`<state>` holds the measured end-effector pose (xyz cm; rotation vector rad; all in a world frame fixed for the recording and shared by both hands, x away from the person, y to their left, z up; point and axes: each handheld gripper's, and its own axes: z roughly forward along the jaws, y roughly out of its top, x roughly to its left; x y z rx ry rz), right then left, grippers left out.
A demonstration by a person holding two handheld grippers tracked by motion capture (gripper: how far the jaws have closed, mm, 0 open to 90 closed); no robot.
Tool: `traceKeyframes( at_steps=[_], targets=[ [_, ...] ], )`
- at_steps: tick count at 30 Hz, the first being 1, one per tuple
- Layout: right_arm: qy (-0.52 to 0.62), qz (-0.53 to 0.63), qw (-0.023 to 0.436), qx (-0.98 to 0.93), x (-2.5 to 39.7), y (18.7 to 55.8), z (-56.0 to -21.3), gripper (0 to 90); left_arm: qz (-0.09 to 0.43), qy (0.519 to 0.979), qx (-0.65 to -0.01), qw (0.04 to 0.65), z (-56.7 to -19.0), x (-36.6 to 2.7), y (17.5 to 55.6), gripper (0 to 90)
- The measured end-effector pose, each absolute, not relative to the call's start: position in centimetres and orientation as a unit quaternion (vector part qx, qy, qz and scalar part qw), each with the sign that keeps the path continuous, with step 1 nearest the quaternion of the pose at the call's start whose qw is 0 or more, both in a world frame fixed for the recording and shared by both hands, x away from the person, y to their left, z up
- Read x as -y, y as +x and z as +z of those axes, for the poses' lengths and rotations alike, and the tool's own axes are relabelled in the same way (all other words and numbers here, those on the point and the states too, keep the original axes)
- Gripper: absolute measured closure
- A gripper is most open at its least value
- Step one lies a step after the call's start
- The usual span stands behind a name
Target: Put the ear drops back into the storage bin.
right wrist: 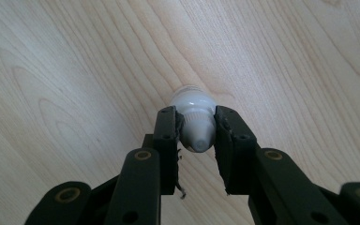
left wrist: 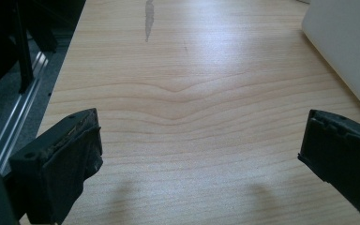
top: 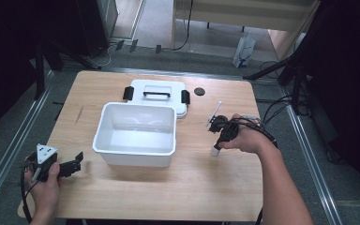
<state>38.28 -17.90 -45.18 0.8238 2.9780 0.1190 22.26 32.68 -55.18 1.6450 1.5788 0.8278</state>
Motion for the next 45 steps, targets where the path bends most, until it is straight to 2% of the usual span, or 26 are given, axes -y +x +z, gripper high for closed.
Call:
traceKeyframes(
  at_steps=[13,16,32,45],
  targets=[
    [0.225,0.043,0.031,-0.973,17.0,38.6,-43.0,72.2,0.321,0.636,-0.608,0.351,-55.2,-32.7,22.2,0.0],
    [0.211,0.049,0.047,-0.975,16.5,38.8,-41.7,72.1,0.321,0.635,-0.608,0.352,-55.2,-32.7,22.2,0.0],
    [0.186,0.079,0.054,-0.978,12.9,38.9,-36.0,72.2,0.323,0.637,-0.607,0.349,-55.2,-32.6,22.2,0.0],
    [0.172,0.073,0.053,-0.981,10.9,38.8,-32.9,72.2,0.324,0.638,-0.606,0.348,-55.2,-32.5,22.2,0.0]
  ],
)
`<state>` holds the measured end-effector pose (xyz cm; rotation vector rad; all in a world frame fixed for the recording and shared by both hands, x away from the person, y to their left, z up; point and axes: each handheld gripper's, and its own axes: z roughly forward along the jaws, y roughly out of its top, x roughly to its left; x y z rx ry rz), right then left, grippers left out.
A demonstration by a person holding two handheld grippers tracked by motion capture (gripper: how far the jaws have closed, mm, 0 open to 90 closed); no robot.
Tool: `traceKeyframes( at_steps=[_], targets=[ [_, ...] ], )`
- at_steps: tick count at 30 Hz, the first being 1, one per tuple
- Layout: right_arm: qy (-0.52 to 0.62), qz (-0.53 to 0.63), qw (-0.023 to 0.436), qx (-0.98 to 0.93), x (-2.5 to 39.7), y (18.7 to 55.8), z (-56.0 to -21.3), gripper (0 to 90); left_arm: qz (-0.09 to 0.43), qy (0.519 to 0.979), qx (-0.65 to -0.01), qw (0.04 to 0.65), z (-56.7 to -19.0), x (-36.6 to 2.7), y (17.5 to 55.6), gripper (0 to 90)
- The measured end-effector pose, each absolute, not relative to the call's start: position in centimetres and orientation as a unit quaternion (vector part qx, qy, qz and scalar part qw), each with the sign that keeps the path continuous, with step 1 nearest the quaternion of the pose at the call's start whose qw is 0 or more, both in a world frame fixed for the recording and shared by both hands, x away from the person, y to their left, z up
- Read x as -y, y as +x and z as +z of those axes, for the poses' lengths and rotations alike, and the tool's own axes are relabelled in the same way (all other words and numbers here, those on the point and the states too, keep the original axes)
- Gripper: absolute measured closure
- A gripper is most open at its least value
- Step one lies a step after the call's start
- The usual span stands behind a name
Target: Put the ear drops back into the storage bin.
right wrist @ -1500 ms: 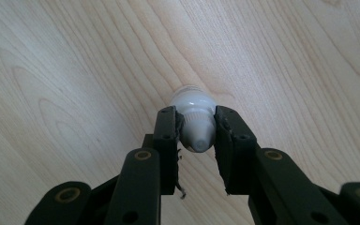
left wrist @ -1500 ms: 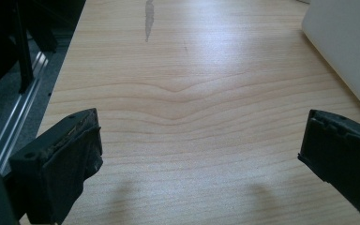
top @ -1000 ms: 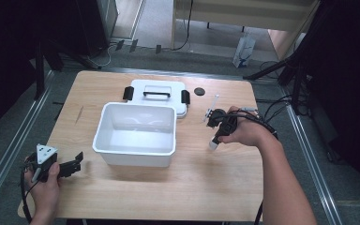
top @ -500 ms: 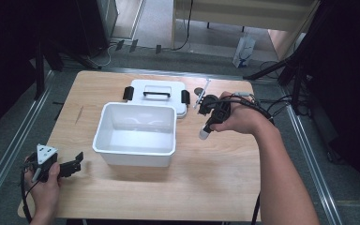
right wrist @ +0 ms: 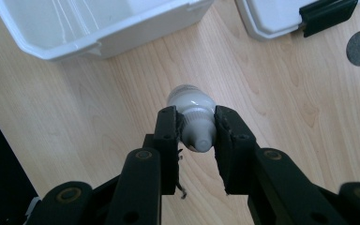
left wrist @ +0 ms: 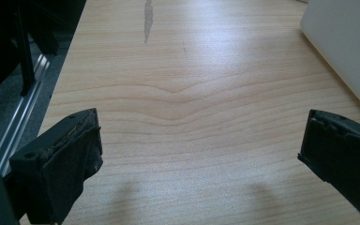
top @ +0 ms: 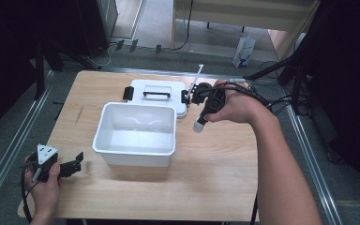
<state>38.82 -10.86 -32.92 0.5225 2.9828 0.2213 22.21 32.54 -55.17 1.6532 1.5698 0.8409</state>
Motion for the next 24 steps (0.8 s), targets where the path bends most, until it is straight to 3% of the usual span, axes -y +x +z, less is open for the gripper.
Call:
traceKeyframes(
  at_steps=[24],
  targets=[
    [0.116,0.08,0.058,-0.988,4.9,38.3,-29.9,72.3,0.324,0.638,-0.605,0.349,-55.2,-32.5,22.2,0.0]
  ],
)
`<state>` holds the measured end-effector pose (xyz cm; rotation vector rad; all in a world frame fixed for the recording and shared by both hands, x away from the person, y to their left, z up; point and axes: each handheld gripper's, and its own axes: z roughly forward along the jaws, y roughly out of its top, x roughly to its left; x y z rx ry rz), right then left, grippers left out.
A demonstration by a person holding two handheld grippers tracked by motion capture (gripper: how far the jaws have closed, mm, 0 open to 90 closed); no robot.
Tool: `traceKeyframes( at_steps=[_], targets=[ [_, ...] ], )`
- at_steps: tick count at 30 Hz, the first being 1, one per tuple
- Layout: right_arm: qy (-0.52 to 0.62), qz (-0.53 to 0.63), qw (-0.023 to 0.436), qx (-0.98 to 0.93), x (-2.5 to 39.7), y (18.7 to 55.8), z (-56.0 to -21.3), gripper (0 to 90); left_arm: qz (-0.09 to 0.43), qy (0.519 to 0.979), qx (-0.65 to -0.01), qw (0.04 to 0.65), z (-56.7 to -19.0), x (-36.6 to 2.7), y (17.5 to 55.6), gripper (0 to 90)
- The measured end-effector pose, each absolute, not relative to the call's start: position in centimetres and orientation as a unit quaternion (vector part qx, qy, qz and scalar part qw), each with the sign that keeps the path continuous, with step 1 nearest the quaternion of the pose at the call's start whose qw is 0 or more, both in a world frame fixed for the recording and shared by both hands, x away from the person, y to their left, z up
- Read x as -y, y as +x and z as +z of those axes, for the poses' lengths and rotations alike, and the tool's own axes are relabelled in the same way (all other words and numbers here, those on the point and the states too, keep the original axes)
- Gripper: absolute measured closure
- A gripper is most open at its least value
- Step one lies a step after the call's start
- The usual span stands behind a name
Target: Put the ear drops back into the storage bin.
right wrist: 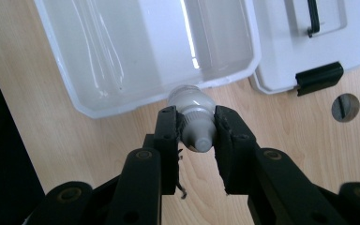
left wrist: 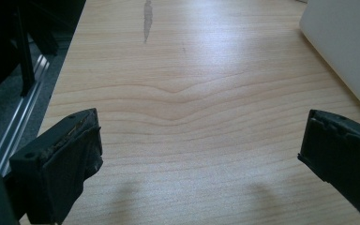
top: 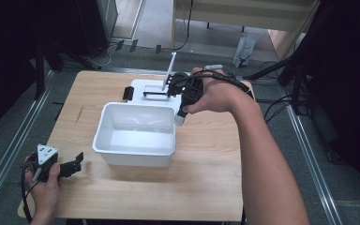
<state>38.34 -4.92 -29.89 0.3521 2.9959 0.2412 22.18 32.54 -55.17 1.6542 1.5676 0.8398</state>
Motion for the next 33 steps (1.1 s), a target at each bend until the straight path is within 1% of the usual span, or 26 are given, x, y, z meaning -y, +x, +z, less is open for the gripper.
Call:
traceKeyframes(
  at_steps=[16,33],
  targets=[
    [0.087,0.077,0.05,-0.992,2.0,38.5,-31.2,72.3,0.324,0.639,-0.604,0.35,-55.2,-32.6,22.2,0.0],
    [0.071,0.066,0.038,-0.995,1.1,39.1,-35.0,72.2,0.32,0.639,-0.606,0.35,-55.2,-32.6,22.2,0.0]
  ],
)
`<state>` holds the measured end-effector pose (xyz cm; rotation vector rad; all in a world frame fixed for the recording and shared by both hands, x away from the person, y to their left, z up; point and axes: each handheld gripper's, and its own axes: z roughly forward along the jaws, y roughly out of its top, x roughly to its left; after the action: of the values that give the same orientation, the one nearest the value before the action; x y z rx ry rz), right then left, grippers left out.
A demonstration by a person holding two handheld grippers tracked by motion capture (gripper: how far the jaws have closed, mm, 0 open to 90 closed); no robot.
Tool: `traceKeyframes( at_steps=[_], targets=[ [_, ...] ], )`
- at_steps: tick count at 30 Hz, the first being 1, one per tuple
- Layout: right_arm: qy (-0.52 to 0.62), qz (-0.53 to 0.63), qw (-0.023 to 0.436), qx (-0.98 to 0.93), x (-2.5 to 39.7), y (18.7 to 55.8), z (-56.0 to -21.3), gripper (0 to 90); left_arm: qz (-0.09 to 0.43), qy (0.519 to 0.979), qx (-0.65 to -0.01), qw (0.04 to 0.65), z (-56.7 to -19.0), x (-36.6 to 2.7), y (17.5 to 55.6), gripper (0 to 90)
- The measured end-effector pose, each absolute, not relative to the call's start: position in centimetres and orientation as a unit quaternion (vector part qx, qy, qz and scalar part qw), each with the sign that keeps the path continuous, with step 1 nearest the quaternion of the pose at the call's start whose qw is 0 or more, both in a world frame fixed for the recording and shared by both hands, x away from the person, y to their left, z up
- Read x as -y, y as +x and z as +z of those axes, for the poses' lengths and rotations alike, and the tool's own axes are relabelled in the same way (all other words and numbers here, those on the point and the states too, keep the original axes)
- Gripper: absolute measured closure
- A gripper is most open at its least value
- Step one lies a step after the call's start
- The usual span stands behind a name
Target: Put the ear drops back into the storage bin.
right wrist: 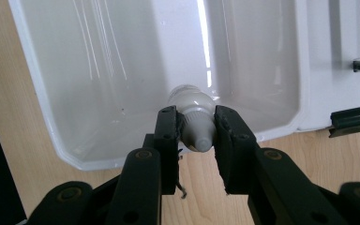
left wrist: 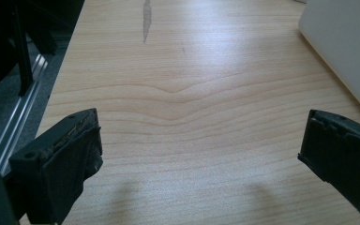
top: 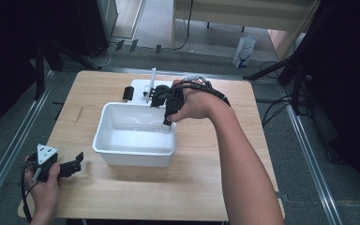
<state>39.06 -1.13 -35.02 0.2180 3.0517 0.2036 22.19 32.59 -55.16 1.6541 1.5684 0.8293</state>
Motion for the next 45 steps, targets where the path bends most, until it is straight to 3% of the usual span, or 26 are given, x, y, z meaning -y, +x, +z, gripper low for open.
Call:
traceKeyframes(
  at_steps=[25,45],
  targets=[
    [0.02,0.05,0.059,-0.997,1.0,38.8,-40.3,72.0,0.324,0.638,-0.604,0.352,-55.2,-32.6,22.2,0.0],
    [0.025,0.033,0.048,-0.998,0.7,38.7,-43.3,71.9,0.321,0.639,-0.603,0.353,-55.2,-32.6,22.1,0.0]
  ],
)
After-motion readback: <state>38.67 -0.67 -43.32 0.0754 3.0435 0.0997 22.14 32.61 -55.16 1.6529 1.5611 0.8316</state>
